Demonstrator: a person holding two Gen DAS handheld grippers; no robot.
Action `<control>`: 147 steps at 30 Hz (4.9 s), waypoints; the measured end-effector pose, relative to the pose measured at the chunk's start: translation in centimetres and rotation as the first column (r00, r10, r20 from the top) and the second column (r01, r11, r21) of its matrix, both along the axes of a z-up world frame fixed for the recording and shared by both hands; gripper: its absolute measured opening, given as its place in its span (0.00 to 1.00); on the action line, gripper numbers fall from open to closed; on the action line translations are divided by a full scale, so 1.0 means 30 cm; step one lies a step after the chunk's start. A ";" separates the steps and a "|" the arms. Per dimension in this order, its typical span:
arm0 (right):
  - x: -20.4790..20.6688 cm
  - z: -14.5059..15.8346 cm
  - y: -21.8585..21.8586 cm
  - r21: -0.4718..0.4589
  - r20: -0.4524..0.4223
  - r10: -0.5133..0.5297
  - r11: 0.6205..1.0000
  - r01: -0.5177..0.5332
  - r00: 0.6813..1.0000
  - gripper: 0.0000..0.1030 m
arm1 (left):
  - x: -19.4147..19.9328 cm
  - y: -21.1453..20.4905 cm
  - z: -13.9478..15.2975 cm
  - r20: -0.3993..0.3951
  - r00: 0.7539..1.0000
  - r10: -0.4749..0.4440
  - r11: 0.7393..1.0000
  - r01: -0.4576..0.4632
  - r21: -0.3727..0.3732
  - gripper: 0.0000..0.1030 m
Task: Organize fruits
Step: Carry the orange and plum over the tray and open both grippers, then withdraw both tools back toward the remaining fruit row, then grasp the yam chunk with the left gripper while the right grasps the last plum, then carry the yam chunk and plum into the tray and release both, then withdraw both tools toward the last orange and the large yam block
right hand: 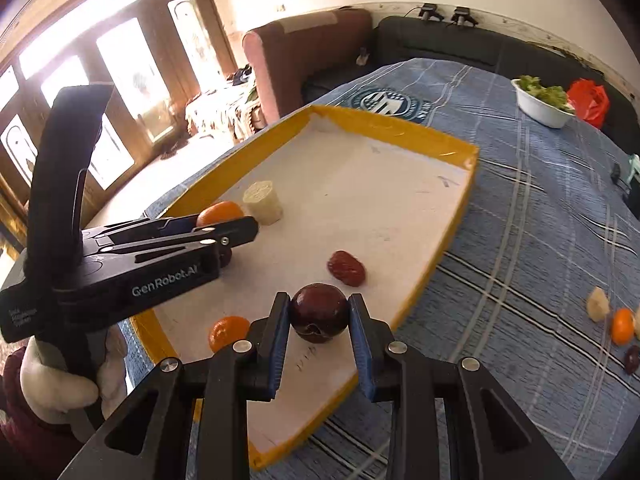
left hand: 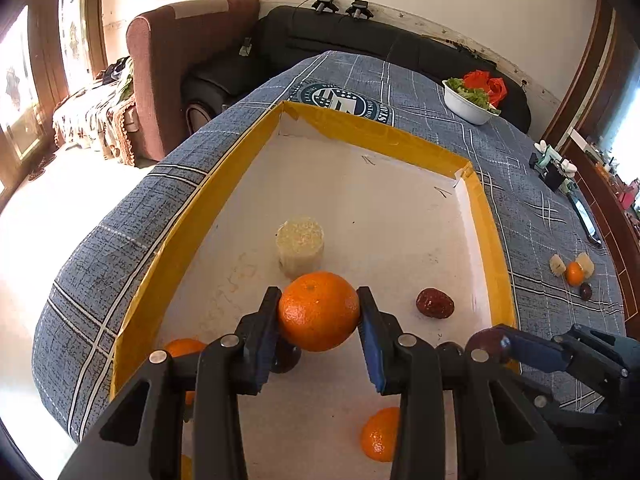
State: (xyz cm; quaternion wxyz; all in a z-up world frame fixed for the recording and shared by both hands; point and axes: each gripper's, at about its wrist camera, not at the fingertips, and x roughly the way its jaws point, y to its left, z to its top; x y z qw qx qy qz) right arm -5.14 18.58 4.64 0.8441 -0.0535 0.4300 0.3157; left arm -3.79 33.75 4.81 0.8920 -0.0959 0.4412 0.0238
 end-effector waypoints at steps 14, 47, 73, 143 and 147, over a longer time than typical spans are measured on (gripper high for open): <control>0.022 -0.036 0.081 -0.015 0.008 0.047 0.999 -0.047 0.999 0.34 | -0.013 0.057 0.055 0.018 0.996 0.084 0.992 -0.082 -0.093 0.67; 0.020 0.076 -1.068 0.152 0.015 -0.591 0.799 0.582 0.807 0.55 | -0.156 -0.433 0.159 0.054 0.982 -0.180 0.968 0.187 -0.170 0.80; 0.164 -0.118 -1.010 0.058 0.012 -0.548 0.836 0.546 0.837 0.29 | 0.238 -0.941 -0.047 0.024 0.891 -0.452 0.892 0.453 -0.007 0.79; 0.275 -0.044 0.128 0.079 -0.168 -0.039 0.995 0.053 0.985 0.43 | -0.127 0.035 -0.001 0.078 0.993 0.092 0.982 -0.078 -0.172 0.59; 0.252 0.019 0.068 0.102 -0.125 -0.068 0.991 0.081 0.990 0.51 | -0.151 0.045 0.028 0.082 0.992 0.096 0.971 -0.075 -0.226 0.63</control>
